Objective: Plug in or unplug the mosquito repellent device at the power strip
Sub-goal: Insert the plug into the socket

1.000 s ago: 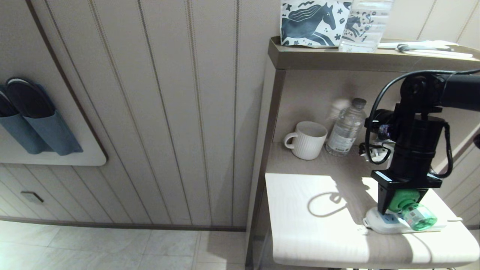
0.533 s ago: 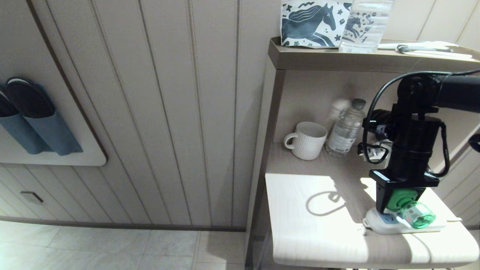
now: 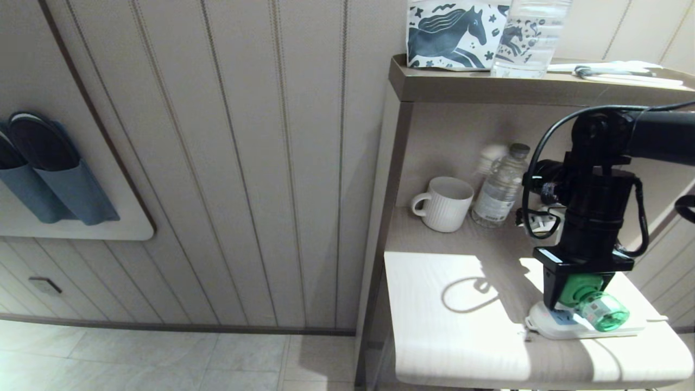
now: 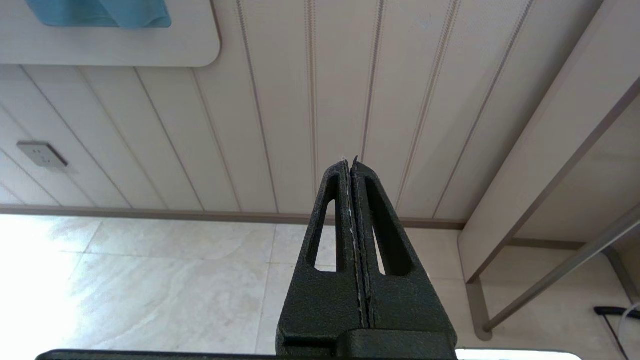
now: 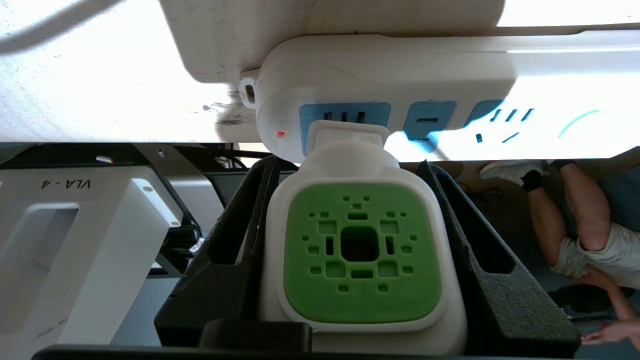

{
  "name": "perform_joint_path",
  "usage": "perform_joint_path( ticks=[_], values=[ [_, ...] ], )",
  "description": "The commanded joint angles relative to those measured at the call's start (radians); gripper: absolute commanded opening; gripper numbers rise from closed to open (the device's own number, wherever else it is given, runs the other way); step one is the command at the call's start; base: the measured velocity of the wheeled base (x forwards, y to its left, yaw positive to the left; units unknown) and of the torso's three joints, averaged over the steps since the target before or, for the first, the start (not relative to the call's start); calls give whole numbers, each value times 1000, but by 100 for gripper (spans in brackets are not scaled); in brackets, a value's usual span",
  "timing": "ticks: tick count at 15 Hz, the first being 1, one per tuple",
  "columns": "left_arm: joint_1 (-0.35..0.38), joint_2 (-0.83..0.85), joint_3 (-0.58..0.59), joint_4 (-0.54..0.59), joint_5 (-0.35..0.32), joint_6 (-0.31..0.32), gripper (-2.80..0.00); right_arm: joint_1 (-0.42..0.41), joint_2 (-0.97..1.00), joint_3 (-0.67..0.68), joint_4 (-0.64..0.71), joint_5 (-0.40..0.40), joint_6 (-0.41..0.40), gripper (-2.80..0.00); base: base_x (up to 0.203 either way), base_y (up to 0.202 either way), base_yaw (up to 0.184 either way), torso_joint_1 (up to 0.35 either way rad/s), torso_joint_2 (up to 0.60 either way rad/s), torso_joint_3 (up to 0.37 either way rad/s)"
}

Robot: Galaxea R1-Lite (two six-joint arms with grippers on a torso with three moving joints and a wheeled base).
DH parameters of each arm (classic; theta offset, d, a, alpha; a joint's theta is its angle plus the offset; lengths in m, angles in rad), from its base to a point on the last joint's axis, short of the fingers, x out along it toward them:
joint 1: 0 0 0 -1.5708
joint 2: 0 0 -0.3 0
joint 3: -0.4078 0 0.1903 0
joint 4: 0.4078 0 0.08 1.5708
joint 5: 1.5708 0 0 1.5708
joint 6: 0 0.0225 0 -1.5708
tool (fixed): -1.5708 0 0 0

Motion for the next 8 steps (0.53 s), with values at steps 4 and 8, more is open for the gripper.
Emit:
perform_joint_path(
  ticks=[4,8],
  values=[
    [0,0,-1,1,0,0,-280,0,8,25,48,8,14,-280,0,0,0,0,0,0],
    [0,0,-1,1,0,0,-280,0,-10,66,48,6,17,-280,0,0,0,0,0,0]
  ],
)
